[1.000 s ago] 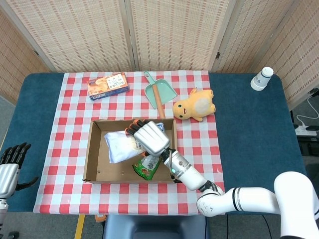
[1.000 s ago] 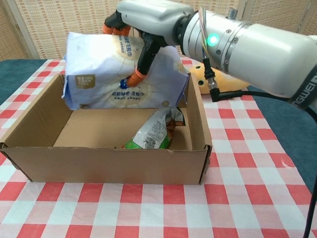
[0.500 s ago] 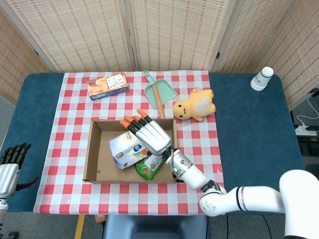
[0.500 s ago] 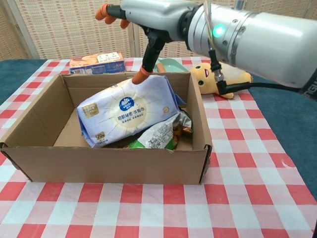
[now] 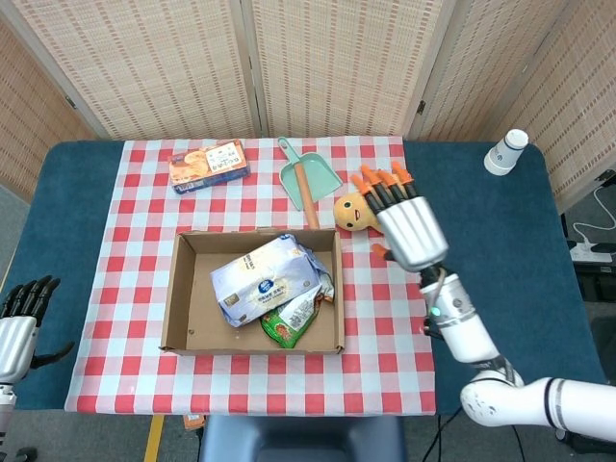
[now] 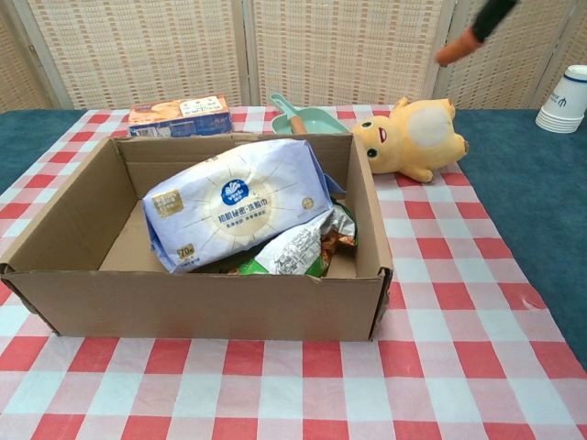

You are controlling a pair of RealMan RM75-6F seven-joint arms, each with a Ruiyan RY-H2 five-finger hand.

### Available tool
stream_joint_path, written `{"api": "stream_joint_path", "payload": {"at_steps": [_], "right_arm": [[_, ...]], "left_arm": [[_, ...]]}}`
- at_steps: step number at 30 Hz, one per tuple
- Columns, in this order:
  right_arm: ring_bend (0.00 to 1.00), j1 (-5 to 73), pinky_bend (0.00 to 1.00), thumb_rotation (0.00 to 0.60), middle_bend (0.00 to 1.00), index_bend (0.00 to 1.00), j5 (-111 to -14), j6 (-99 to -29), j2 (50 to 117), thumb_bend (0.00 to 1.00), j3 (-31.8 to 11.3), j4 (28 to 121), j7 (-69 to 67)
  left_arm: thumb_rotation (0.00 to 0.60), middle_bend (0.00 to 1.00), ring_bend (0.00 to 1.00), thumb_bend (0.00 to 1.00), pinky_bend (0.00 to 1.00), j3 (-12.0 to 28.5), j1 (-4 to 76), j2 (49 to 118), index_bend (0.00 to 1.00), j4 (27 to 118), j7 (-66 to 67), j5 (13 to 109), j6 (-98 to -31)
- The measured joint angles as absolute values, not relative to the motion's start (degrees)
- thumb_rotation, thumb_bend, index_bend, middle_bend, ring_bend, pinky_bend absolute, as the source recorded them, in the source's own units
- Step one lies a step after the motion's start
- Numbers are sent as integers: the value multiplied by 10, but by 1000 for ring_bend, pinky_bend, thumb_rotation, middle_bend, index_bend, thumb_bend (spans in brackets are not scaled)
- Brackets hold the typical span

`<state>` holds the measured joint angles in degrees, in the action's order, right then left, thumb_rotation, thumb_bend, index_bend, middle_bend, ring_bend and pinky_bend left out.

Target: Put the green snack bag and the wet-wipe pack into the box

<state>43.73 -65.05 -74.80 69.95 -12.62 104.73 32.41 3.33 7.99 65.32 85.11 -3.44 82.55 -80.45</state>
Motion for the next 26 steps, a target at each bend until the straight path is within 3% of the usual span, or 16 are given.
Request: {"api": "stream_joint_path", "payload": {"at_steps": [6, 13, 21, 26], "right_arm": [[0, 313, 0, 600, 0, 91, -688, -828, 638, 0, -55, 1044, 283], [0, 198, 0, 600, 0, 76, -731, -879, 616, 0, 17, 999, 214], [0, 137, 0, 600, 0, 60, -800, -949, 609, 26, 31, 990, 206], [0, 124, 0, 600, 0, 59, -811, -952, 604, 26, 20, 999, 212]], "left_arm": [[600, 0, 0, 167, 38, 33, 80, 653, 0, 851, -34, 825, -804], [600, 0, 0, 167, 38, 33, 80, 653, 0, 851, -34, 825, -804], [600, 0, 0, 167, 38, 33, 80, 653, 0, 851, -34, 825, -804], [600, 0, 0, 167, 38, 33, 80, 653, 0, 851, -34, 825, -804]]}}
